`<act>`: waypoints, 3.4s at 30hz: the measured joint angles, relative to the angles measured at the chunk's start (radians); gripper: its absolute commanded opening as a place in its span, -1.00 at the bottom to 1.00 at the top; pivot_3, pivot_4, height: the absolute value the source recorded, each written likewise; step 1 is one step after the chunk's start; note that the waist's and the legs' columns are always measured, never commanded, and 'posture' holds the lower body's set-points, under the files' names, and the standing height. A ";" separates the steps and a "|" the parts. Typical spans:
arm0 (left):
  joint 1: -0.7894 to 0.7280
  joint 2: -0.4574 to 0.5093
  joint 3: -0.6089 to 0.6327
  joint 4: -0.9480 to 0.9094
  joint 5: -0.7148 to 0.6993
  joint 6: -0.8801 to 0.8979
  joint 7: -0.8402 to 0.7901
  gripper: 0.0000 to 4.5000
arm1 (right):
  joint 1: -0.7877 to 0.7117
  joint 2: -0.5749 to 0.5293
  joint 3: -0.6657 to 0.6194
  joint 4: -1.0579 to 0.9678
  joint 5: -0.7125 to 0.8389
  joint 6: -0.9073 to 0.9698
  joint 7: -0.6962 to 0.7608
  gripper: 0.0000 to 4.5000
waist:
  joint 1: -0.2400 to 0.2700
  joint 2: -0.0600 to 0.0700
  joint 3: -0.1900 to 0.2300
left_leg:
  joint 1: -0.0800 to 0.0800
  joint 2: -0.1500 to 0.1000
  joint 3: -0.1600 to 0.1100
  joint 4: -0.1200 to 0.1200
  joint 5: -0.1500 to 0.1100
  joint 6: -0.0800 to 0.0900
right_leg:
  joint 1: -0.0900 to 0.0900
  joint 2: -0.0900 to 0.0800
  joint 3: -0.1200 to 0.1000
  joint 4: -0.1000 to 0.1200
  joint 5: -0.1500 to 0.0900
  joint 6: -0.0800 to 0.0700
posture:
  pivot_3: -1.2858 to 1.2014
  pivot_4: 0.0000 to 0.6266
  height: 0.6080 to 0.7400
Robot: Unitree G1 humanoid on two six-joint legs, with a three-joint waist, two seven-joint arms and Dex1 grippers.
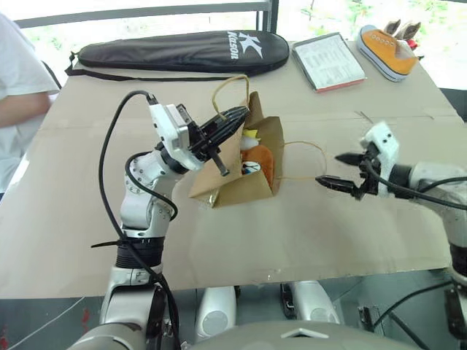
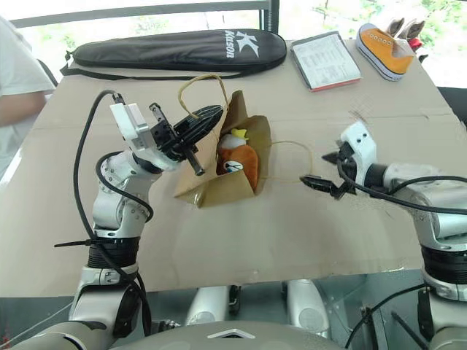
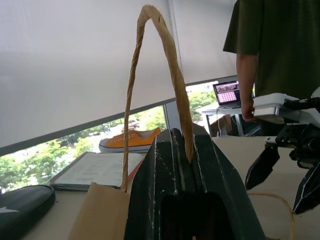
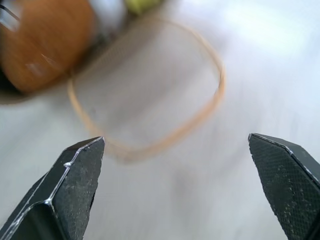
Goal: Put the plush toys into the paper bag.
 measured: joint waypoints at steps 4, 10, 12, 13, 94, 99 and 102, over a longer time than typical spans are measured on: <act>-0.001 0.008 0.000 0.000 0.000 0.006 -0.002 -1.00 | -0.001 0.033 0.026 0.029 -0.002 -0.016 -0.045 0.25 | 0.001 0.000 0.000 | -0.001 0.000 -0.001 0.000 0.000 0.000 | 0.000 0.000 -0.001 0.000 0.000 0.000 | 0.03 -0.52 1.00; -0.005 0.021 0.005 -0.013 -0.013 0.046 0.000 -1.00 | -0.049 0.180 -0.086 0.047 0.169 0.009 -0.069 -0.99 | 0.004 0.000 0.000 | -0.001 0.000 -0.001 0.000 0.000 0.000 | 0.000 0.000 -0.002 0.000 0.000 0.000 | 0.03 -0.52 1.00; -0.005 0.029 0.007 -0.021 -0.026 0.067 0.002 -1.00 | -0.061 0.204 -0.130 0.039 0.234 0.025 -0.080 -0.99 | 0.009 0.000 0.000 | -0.001 0.000 -0.001 0.000 0.000 0.000 | 0.000 0.000 -0.002 0.000 0.000 0.000 | 0.03 -0.52 1.00; -0.005 0.033 0.009 -0.026 -0.040 0.085 0.009 -1.00 | -0.071 0.217 -0.155 0.035 0.274 0.032 -0.087 -0.99 | 0.010 0.000 0.000 | -0.001 0.000 -0.001 0.000 0.000 0.000 | 0.000 0.000 -0.002 0.000 0.000 0.000 | 0.03 -0.52 1.00; 0.080 0.118 0.043 -0.098 0.013 0.508 0.087 0.87 | -0.178 0.177 0.428 0.300 -0.123 -0.717 -0.121 -0.98 | 0.016 -0.002 0.001 | -0.003 0.002 -0.001 0.002 0.000 0.000 | -0.001 0.001 -0.003 0.000 0.001 -0.001 | 0.03 -0.52 1.00; 0.081 0.101 -0.003 -0.118 0.063 0.475 0.135 0.87 | -0.179 0.230 0.429 0.340 -0.166 -0.735 -0.088 -0.98 | 0.015 -0.002 0.001 | -0.003 0.002 -0.001 0.002 0.000 0.000 | -0.001 0.001 -0.002 0.000 0.001 -0.001 | 0.03 -0.52 1.00; 0.080 0.051 -0.033 -0.118 0.128 0.418 0.207 0.87 | -0.179 0.267 0.424 0.353 -0.178 -0.739 -0.085 -0.98 | 0.015 -0.002 0.001 | -0.002 0.002 0.000 0.003 0.000 0.000 | 0.000 0.001 -0.002 0.001 0.001 -0.001 | 0.03 -0.52 1.00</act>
